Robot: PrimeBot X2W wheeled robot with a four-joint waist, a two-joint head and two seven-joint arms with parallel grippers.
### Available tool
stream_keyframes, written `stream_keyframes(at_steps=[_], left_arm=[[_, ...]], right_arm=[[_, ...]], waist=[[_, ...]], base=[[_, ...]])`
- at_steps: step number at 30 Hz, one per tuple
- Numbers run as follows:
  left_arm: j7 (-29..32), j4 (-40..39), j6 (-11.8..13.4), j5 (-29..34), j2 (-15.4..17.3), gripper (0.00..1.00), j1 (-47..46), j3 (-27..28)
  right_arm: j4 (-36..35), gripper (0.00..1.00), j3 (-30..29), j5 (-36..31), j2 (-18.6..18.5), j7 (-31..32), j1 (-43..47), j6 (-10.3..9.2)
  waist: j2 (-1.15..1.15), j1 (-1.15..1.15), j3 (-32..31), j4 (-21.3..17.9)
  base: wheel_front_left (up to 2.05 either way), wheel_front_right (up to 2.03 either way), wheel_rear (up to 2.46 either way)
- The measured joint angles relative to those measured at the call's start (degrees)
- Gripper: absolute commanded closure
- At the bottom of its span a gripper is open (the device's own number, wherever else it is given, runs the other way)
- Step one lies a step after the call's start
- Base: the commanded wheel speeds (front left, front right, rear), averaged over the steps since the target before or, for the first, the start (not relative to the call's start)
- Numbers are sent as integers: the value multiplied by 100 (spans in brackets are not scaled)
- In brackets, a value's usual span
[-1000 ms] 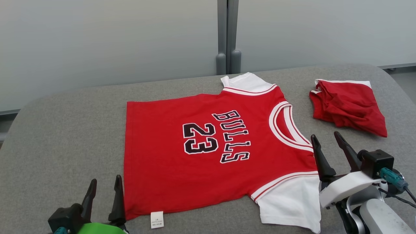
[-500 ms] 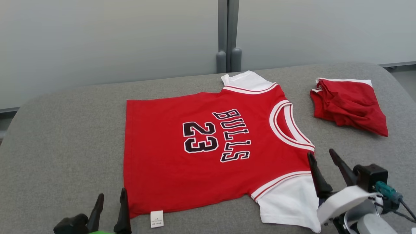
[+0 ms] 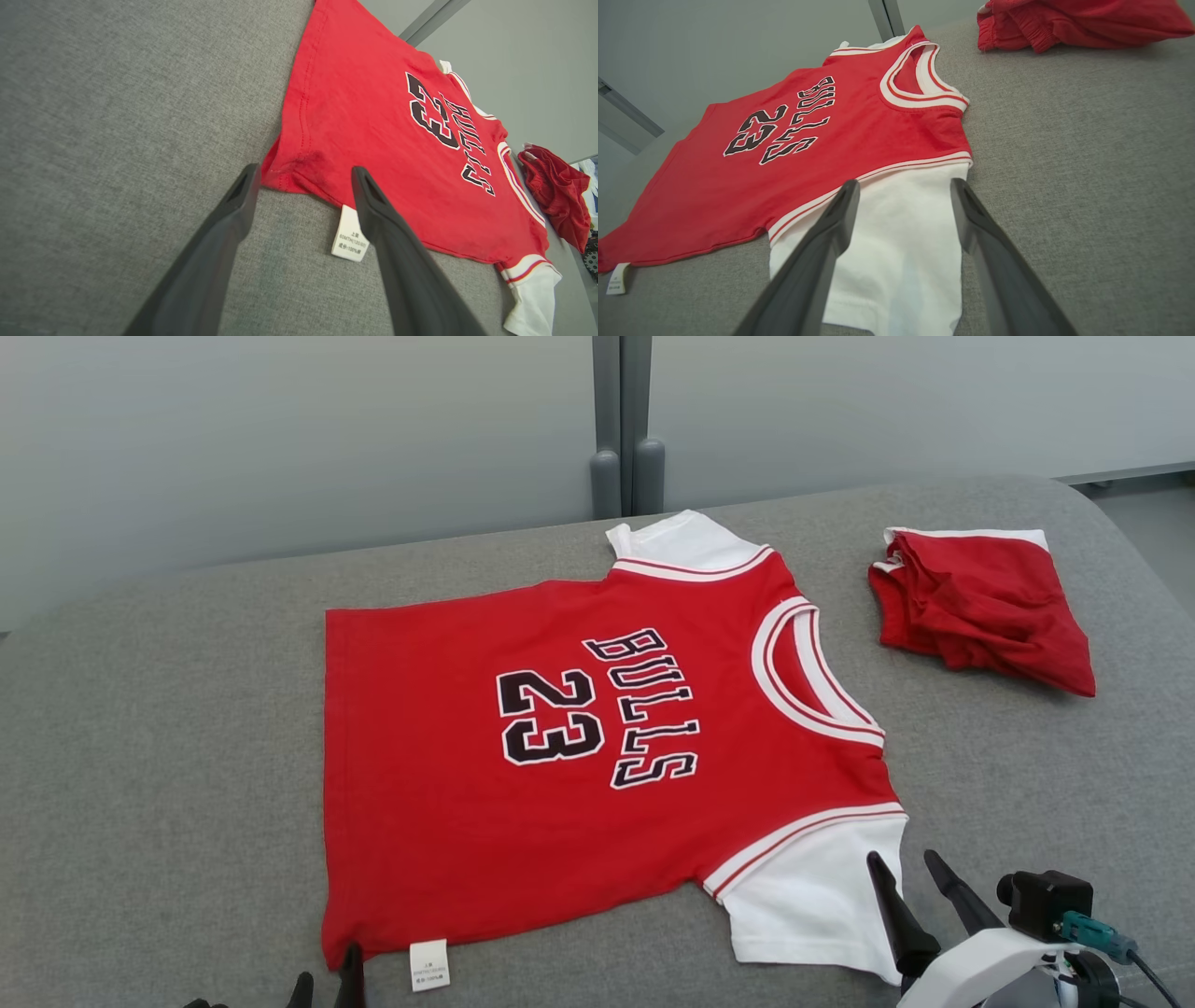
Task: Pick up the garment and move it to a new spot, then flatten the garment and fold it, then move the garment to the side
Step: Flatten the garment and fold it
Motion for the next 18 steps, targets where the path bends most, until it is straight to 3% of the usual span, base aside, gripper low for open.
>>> stream_keyframes(at_steps=[18], left_arm=[[322,375,5,-1625,-2,0,-500,157]], right_arm=[[448,0,144,85,83,152,-54,257]], waist=[[0,0,479,-362]], base=[[0,0,0]])
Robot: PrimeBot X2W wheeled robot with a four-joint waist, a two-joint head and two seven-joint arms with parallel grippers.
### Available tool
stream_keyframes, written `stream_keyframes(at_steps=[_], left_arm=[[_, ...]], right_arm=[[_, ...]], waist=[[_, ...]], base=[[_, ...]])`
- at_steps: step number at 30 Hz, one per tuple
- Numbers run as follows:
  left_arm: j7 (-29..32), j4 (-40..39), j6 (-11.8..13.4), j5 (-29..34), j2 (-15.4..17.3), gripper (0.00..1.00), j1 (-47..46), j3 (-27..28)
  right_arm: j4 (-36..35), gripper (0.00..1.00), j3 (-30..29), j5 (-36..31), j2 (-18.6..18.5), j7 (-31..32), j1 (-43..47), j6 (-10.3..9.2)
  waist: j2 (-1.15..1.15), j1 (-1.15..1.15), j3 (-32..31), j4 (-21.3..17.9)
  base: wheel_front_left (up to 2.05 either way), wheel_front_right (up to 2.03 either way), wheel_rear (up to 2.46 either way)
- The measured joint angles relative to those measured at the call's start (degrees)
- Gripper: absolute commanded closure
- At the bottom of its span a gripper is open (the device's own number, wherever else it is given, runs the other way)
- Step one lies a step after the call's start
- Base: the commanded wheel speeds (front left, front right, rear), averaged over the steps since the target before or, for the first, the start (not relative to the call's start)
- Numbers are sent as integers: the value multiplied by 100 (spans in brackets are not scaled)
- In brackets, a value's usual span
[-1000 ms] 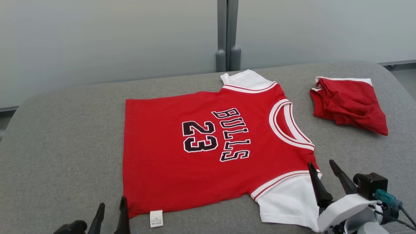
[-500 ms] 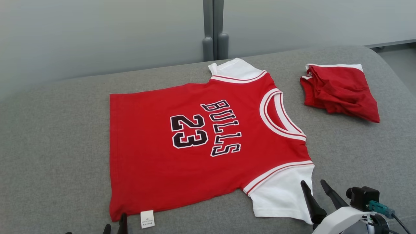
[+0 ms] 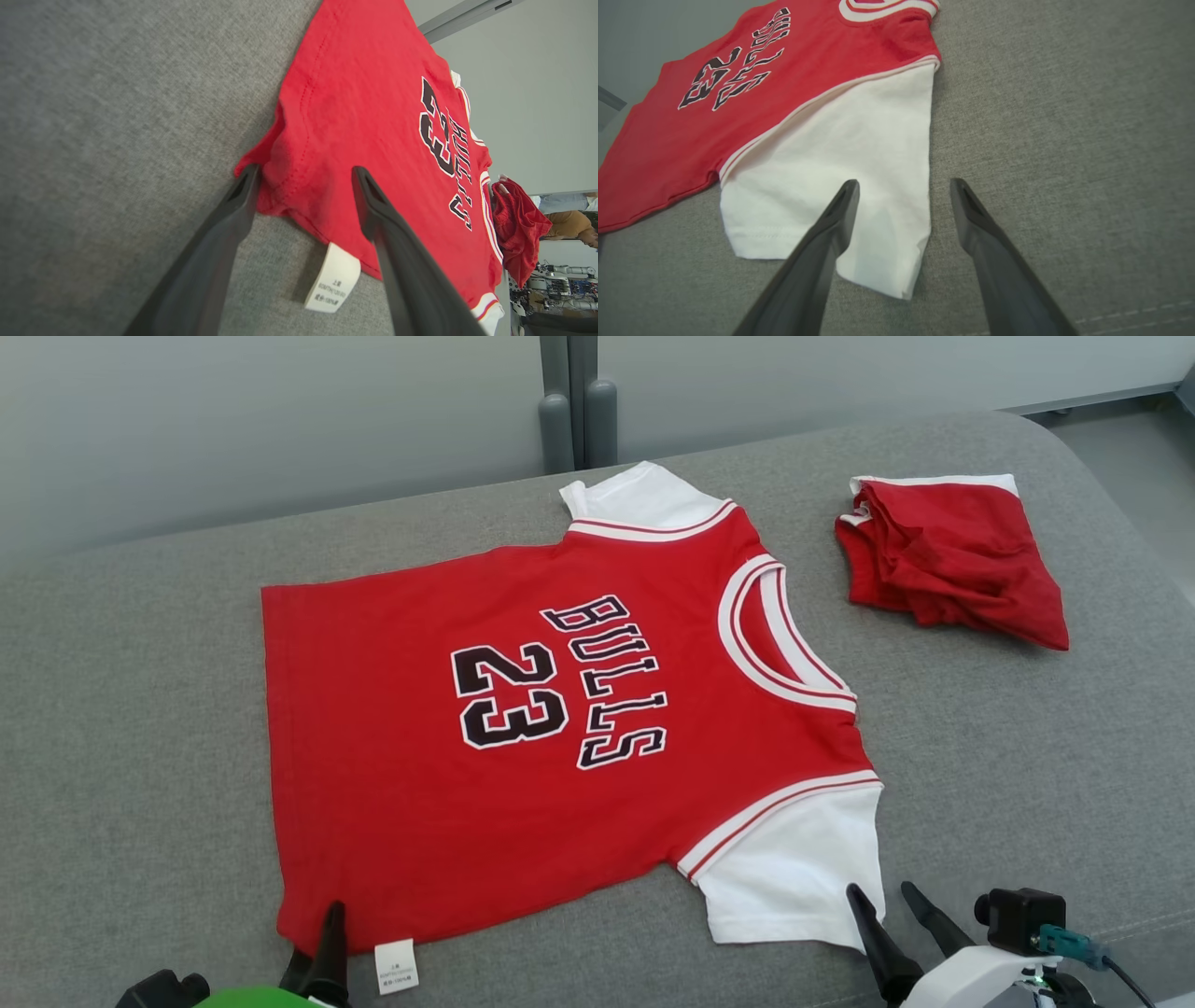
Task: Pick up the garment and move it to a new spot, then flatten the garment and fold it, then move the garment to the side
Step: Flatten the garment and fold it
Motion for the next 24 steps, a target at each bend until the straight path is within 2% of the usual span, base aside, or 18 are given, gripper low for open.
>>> stream_keyframes(at_steps=[2,3,4,5,6,9,11,14,15,16,18,19,20,24], left_arm=[[0,15,0,-27,0,0,-68,-13],[0,30,0,-27,0,7,-112,-29],[-3,34,0,-27,0,32,-140,-46],[-9,44,0,-27,0,49,-164,-78],[-26,58,0,-26,0,60,-192,-115],[-73,67,0,-25,-5,84,-257,-158],[-103,70,-3,-24,-5,95,-270,-164],[-160,96,-22,-24,-8,98,-313,-176],[-164,108,-47,-24,-5,99,-336,-174],[-203,114,-55,-24,-8,100,-352,-177],[-213,132,-83,-24,-8,100,-358,-180],[-254,140,-108,-24,-8,100,-358,-190],[-259,152,-110,-25,-8,100,-363,-197],[-328,199,-160,-25,-8,100,-386,-223]], right_arm=[[75,0,-1,48,42,16,0,44],[118,0,-2,88,63,19,1,46],[157,0,-9,148,80,25,2,58],[204,0,-16,226,100,27,7,86],[250,0,-18,271,115,40,10,97],[330,0,-38,332,182,40,13,149],[363,0,-41,383,224,40,12,169],[432,0,-8,387,224,40,-4,245],[454,9,11,387,221,41,-17,250],[478,39,27,386,215,41,-35,261],[522,69,78,370,192,41,-87,297],[537,89,98,368,182,41,-104,298],[556,100,104,369,181,42,-118,299],[556,100,155,379,204,43,-193,365]], waist=[[0,0,41,-12],[0,0,61,-15],[0,0,78,-16],[0,0,93,-13],[0,0,101,-4],[0,0,123,32],[0,0,139,59],[0,0,164,99],[0,0,168,107],[0,0,170,112],[0,0,172,121],[0,0,173,125],[0,0,174,129],[0,0,172,134]], base=[[0,0,0],[0,0,0],[0,0,0],[0,0,0],[0,0,0],[0,0,0],[0,0,0],[0,0,0],[0,0,0],[0,0,0],[0,0,0],[0,0,0],[0,0,0],[0,0,0]])
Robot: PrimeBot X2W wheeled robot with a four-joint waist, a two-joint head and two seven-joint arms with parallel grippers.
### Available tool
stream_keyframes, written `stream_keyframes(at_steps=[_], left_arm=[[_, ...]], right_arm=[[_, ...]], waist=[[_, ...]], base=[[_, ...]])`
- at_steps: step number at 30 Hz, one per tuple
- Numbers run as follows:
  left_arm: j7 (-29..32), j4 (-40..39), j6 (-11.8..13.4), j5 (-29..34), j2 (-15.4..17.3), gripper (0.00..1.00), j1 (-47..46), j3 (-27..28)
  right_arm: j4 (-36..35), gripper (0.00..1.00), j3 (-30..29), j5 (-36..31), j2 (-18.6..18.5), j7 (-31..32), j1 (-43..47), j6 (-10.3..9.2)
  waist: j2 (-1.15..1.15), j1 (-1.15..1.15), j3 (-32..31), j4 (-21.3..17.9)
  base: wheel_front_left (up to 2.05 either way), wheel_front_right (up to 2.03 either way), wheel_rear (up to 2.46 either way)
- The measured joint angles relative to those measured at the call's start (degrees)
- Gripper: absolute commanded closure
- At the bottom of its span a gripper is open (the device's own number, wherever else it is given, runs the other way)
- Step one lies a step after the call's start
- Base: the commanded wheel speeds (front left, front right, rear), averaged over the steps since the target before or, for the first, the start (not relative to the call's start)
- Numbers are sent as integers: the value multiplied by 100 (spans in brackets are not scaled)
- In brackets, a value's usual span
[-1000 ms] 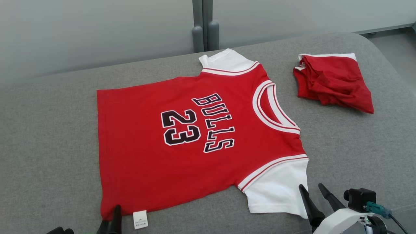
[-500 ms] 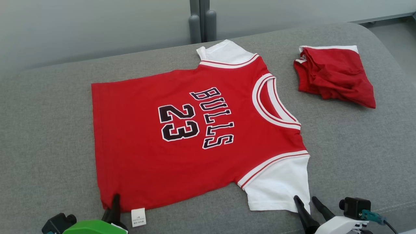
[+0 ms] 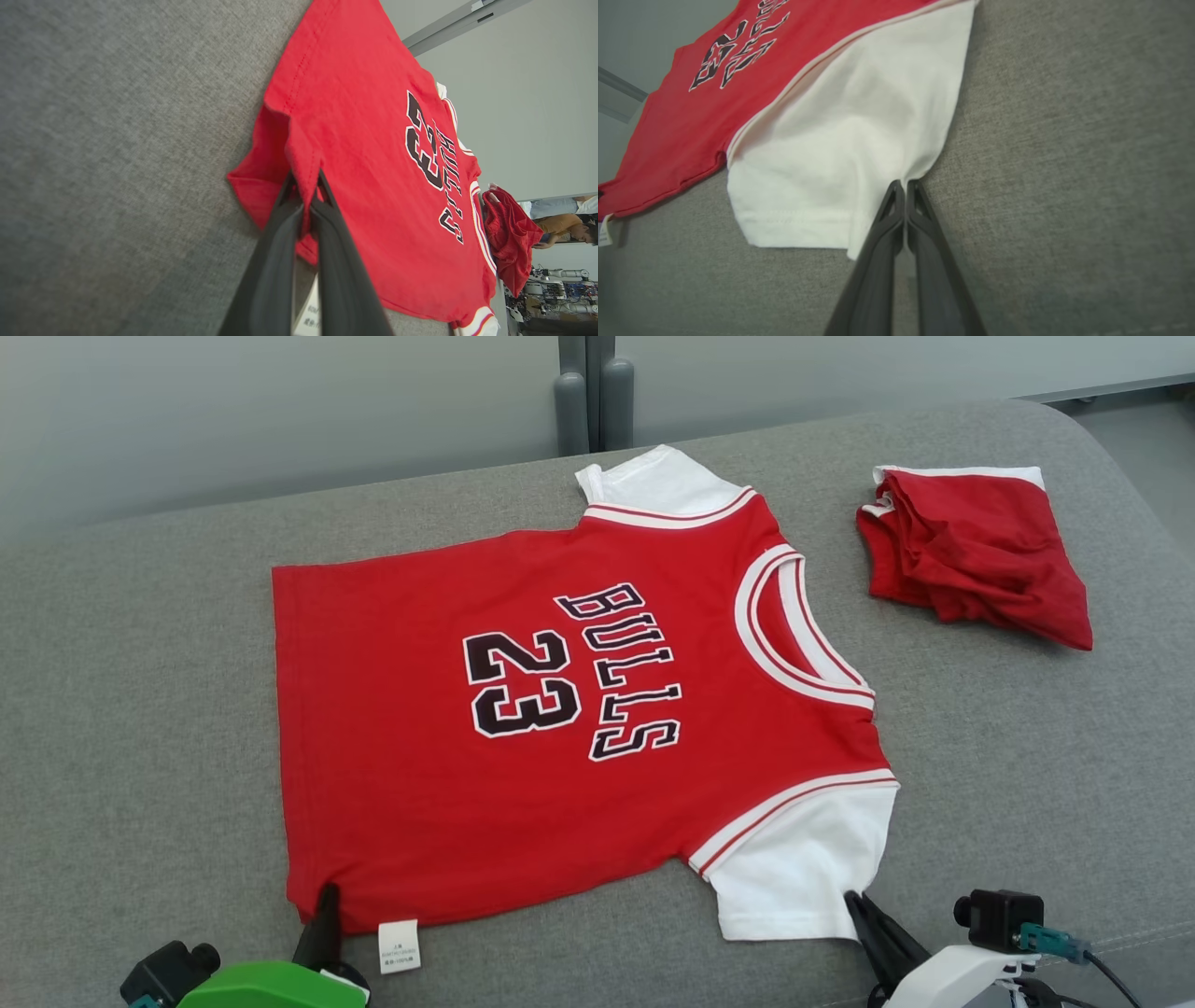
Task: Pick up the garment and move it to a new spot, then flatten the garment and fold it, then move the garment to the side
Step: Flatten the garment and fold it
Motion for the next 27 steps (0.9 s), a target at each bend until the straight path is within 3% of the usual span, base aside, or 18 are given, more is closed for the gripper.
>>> stream_keyframes(at_steps=[17,27], left_arm=[[-225,-149,-143,102,10,100,-482,-26],[-43,58,15,436,90,100,-1288,-237]], right_arm=[[-534,100,-501,531,-405,-13,-799,86],[-337,100,-447,557,-659,646,-1788,88]], waist=[[0,0,-12,30],[0,0,179,162]], base=[[0,0,0],[0,0,0]])
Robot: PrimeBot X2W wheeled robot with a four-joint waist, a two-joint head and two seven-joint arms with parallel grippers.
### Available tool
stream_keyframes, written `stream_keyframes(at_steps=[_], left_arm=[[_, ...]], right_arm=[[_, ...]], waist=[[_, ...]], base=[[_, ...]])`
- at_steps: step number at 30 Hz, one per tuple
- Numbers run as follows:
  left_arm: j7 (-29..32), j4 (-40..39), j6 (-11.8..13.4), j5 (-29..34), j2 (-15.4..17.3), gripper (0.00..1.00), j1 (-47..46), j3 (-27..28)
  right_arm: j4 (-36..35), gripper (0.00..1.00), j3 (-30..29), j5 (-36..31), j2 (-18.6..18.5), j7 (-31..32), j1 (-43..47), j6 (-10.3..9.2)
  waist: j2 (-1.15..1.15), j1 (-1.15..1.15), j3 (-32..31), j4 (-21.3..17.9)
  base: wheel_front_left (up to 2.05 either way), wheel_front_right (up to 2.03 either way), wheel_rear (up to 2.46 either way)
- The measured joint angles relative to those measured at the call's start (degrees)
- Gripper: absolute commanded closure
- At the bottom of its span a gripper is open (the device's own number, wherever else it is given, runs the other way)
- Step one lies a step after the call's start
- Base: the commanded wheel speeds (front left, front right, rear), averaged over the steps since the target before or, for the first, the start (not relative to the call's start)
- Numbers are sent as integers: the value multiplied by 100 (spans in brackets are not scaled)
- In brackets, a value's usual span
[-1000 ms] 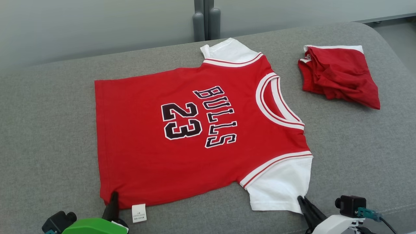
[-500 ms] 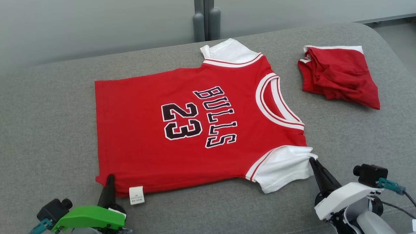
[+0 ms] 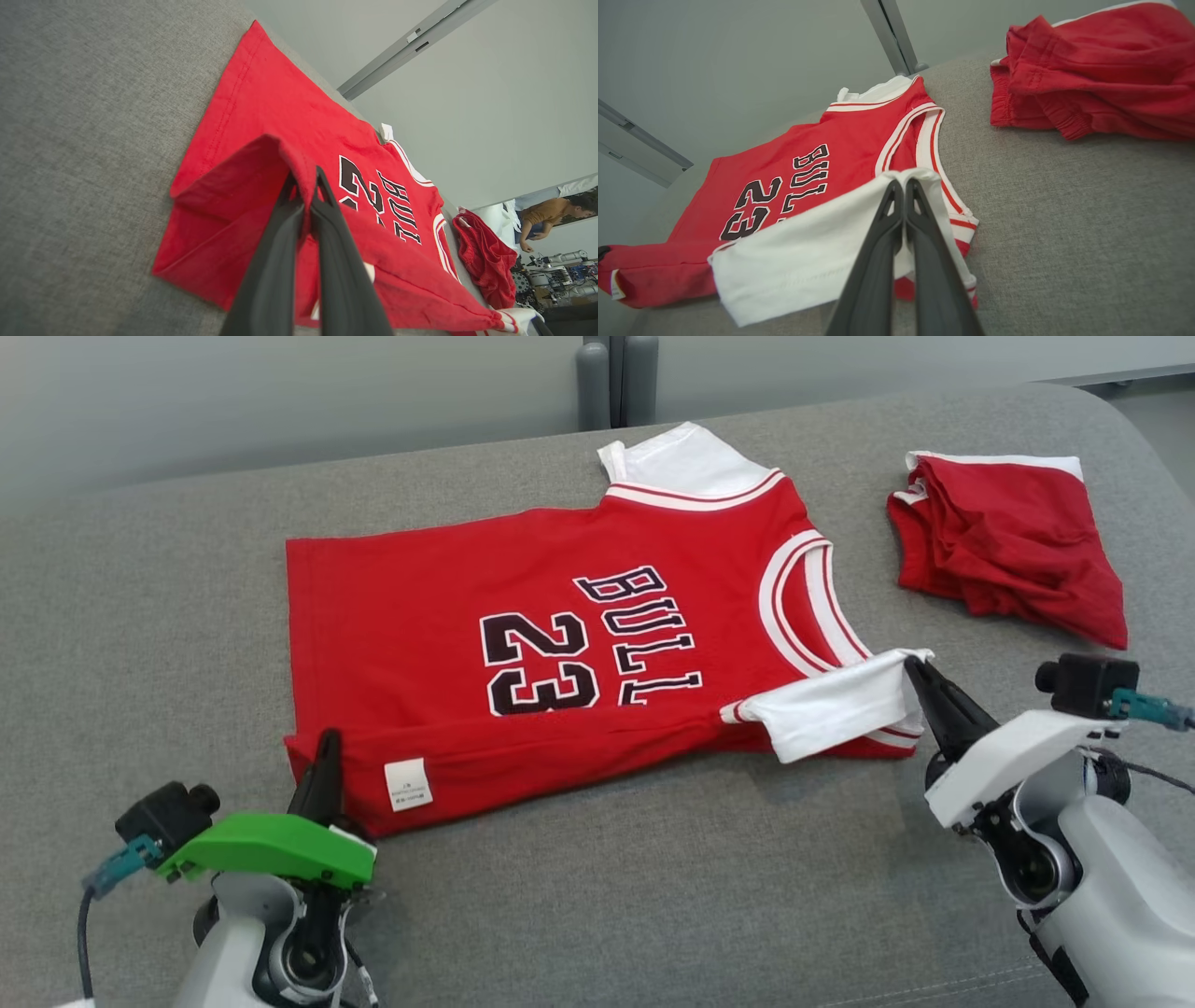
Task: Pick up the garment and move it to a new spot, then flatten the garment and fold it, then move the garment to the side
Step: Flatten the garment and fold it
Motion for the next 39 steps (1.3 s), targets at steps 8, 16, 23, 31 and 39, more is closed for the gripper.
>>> stream_keyframes(at_steps=[8,16,23,31,39], left_arm=[[281,583,244,315,35,100,-846,-210],[374,1128,297,400,37,73,-1393,-226],[369,1407,304,558,35,0,-1926,-215],[209,1474,287,797,163,0,-2111,-281],[-143,1538,35,684,177,0,-1668,-165]], right_arm=[[672,100,100,92,38,754,-835,-7],[1268,100,60,145,249,1120,-1463,-125],[1563,0,-338,361,532,875,-2014,-367],[1579,0,-633,461,557,227,-2336,-280],[1616,0,-613,460,455,-292,-1936,-53]], waist=[[0,0,333,115],[0,0,678,193],[0,0,868,209],[0,0,882,234],[0,0,695,284]], base=[[0,0,0],[0,0,0],[0,0,0],[0,0,0],[0,0,0]])
